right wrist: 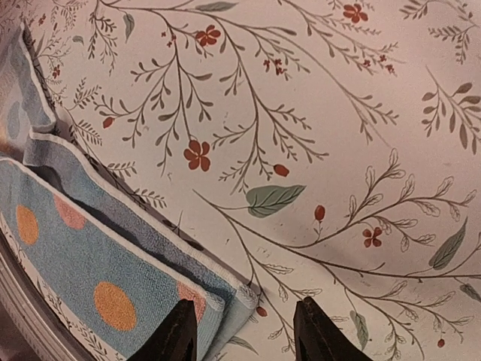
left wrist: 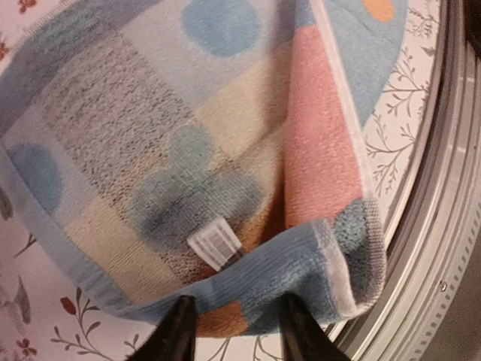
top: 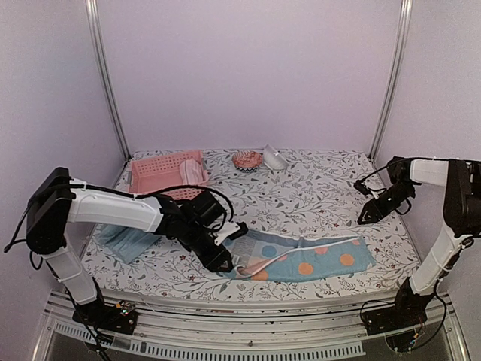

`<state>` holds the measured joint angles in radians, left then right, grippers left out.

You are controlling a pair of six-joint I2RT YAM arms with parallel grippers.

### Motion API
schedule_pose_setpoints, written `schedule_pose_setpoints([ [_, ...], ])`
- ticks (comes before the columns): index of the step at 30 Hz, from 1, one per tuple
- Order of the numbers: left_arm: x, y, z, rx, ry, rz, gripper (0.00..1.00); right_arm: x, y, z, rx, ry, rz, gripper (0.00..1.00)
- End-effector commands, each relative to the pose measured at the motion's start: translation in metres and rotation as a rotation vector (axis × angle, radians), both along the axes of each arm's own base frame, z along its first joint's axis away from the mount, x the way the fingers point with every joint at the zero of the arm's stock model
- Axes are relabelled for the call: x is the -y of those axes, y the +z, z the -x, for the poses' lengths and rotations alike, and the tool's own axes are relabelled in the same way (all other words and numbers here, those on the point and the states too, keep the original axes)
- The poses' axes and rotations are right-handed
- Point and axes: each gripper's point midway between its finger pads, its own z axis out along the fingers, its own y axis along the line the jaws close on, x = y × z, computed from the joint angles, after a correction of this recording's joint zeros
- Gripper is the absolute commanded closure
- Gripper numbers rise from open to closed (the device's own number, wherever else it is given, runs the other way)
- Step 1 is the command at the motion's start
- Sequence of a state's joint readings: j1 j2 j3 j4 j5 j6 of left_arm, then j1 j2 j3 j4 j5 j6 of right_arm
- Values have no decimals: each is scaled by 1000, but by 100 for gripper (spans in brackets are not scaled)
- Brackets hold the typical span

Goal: Roll the towels
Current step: Place the towel at the center of the board, then pick up the towel from the center of the board.

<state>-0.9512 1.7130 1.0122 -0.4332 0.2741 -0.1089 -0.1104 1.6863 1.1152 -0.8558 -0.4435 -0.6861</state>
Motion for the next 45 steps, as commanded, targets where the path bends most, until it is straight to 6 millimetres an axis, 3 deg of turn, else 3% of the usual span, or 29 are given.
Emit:
schedule_pose_setpoints([
  [1,-5,22,3,-4,-22,45,47,1,-17,18,-108,-13,5,55],
  [4,-19,36,-16,44,35,60,42,1,-20,24,-128,-4,7,53],
  [7,-32,51,-54,95,172,106,41,8,-27,25,-125,-16,53,53],
  [10,-45,51,-93,90,338,117,44,8,-32,25,-143,-25,49,55],
  [18,-21,35,-144,78,461,114,47,9,-33,25,-142,-31,56,57],
  [22,-18,14,-165,96,492,40,49,10,-37,28,-152,-40,62,57],
  [27,-14,-9,-172,86,485,-12,50,17,-35,27,-143,-68,72,59],
  [41,2,-37,-161,70,424,-103,50,14,-37,23,-153,-75,36,60],
  [45,-5,-48,-162,82,432,-172,55,16,-40,26,-160,-76,41,60],
])
